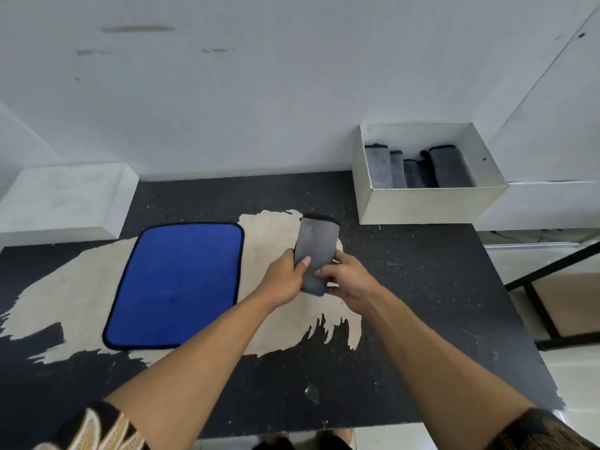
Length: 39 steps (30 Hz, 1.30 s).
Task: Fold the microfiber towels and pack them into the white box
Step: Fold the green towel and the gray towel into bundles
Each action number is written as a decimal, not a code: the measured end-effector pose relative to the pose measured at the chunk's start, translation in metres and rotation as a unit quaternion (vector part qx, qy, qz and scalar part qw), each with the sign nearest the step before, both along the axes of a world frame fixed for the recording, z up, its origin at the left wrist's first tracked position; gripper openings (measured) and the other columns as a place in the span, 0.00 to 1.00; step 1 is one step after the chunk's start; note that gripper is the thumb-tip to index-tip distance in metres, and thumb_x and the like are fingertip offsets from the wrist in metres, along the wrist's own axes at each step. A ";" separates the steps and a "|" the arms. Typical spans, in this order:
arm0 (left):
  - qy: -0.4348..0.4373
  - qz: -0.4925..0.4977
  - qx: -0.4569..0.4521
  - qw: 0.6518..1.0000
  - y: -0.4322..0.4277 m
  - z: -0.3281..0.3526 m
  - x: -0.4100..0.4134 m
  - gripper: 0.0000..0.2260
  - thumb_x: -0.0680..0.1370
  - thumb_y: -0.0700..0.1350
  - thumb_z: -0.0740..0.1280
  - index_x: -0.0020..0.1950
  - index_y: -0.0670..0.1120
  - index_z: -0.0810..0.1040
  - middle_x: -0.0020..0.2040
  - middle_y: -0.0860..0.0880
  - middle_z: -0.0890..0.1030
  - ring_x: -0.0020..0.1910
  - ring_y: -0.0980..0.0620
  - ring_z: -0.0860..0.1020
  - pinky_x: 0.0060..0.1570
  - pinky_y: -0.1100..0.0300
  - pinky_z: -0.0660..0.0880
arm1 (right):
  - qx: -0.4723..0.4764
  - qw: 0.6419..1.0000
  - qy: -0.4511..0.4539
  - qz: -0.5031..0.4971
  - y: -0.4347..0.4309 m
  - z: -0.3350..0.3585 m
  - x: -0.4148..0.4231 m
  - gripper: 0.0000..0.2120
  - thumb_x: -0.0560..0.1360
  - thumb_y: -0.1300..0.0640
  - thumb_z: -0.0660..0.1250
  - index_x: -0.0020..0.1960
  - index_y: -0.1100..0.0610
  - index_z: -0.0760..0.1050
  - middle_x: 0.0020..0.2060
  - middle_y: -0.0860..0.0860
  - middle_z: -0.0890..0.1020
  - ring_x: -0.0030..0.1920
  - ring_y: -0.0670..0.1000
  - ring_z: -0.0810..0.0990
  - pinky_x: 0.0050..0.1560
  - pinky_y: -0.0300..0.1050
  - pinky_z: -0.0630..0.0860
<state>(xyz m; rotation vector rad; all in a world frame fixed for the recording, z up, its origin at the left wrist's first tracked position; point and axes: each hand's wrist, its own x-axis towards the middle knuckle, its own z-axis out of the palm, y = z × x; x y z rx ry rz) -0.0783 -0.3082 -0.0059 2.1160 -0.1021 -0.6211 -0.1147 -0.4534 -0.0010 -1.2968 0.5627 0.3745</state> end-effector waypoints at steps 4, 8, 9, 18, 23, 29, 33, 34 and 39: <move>-0.135 -0.060 0.005 0.989 -0.013 0.035 0.013 0.12 0.85 0.51 0.55 0.55 0.46 0.73 0.50 0.48 0.80 0.46 0.51 0.78 0.44 0.54 0.78 | 0.010 0.993 -0.049 -0.106 -0.006 0.030 0.010 0.15 0.76 0.51 0.71 0.60 0.55 0.76 0.54 0.53 0.83 0.54 0.54 0.83 0.56 0.56 0.81; -0.200 -0.088 -0.034 0.975 -0.032 0.062 0.019 0.14 0.83 0.55 0.58 0.57 0.45 0.74 0.48 0.49 0.81 0.44 0.50 0.80 0.43 0.51 0.79 | -0.074 0.966 -0.105 -0.223 -0.009 0.055 0.019 0.15 0.76 0.54 0.72 0.60 0.58 0.75 0.50 0.53 0.84 0.48 0.51 0.84 0.43 0.45 0.83; -0.192 -0.104 -0.050 0.975 -0.036 0.068 0.020 0.16 0.82 0.56 0.61 0.62 0.46 0.73 0.51 0.52 0.80 0.48 0.52 0.80 0.45 0.55 0.79 | -0.090 0.959 -0.106 -0.248 -0.012 0.060 0.020 0.14 0.76 0.55 0.71 0.59 0.58 0.75 0.50 0.54 0.84 0.48 0.52 0.84 0.44 0.46 0.83; -0.188 -0.157 -0.063 0.967 -0.084 0.088 0.033 0.14 0.83 0.47 0.60 0.68 0.47 0.73 0.58 0.49 0.80 0.53 0.52 0.78 0.44 0.66 0.72 | -0.083 0.935 -0.126 -0.321 -0.058 0.072 0.021 0.16 0.76 0.53 0.71 0.60 0.56 0.71 0.52 0.53 0.82 0.52 0.53 0.83 0.53 0.53 0.82; -0.205 -0.152 0.045 0.966 -0.127 0.094 0.052 0.13 0.84 0.50 0.57 0.59 0.42 0.74 0.54 0.43 0.80 0.53 0.42 0.78 0.49 0.51 0.74 | -0.105 0.937 -0.125 -0.310 -0.099 0.067 0.049 0.15 0.76 0.56 0.71 0.59 0.58 0.71 0.53 0.56 0.82 0.53 0.55 0.83 0.55 0.58 0.81; -0.177 -0.138 0.067 0.972 -0.196 0.107 0.096 0.14 0.83 0.51 0.60 0.59 0.42 0.76 0.53 0.43 0.80 0.52 0.43 0.78 0.51 0.51 0.75 | -0.121 0.949 -0.115 -0.268 -0.194 0.081 0.105 0.20 0.76 0.58 0.72 0.64 0.58 0.68 0.55 0.54 0.80 0.53 0.55 0.81 0.51 0.56 0.82; -0.106 -0.109 0.062 0.986 -0.252 0.107 0.124 0.12 0.81 0.49 0.62 0.55 0.41 0.77 0.49 0.43 0.81 0.48 0.43 0.80 0.49 0.50 0.78 | -0.189 0.950 -0.098 -0.227 -0.265 0.086 0.147 0.17 0.75 0.59 0.72 0.62 0.59 0.72 0.55 0.55 0.81 0.53 0.55 0.81 0.48 0.54 0.82; -0.089 -0.099 0.066 0.989 -0.262 0.104 0.129 0.10 0.80 0.47 0.62 0.53 0.41 0.77 0.47 0.42 0.81 0.46 0.42 0.80 0.48 0.48 0.79 | -0.234 0.946 -0.090 -0.207 -0.278 0.087 0.155 0.18 0.74 0.60 0.72 0.62 0.60 0.73 0.53 0.55 0.81 0.52 0.55 0.81 0.47 0.52 0.82; -0.005 -0.068 0.146 0.987 -0.308 0.078 0.145 0.05 0.76 0.36 0.59 0.40 0.42 0.69 0.36 0.46 0.71 0.33 0.50 0.70 0.29 0.58 0.64 | -0.488 0.873 -0.015 -0.007 -0.327 0.066 0.188 0.11 0.71 0.59 0.70 0.53 0.54 0.79 0.44 0.54 0.82 0.46 0.57 0.81 0.43 0.47 0.78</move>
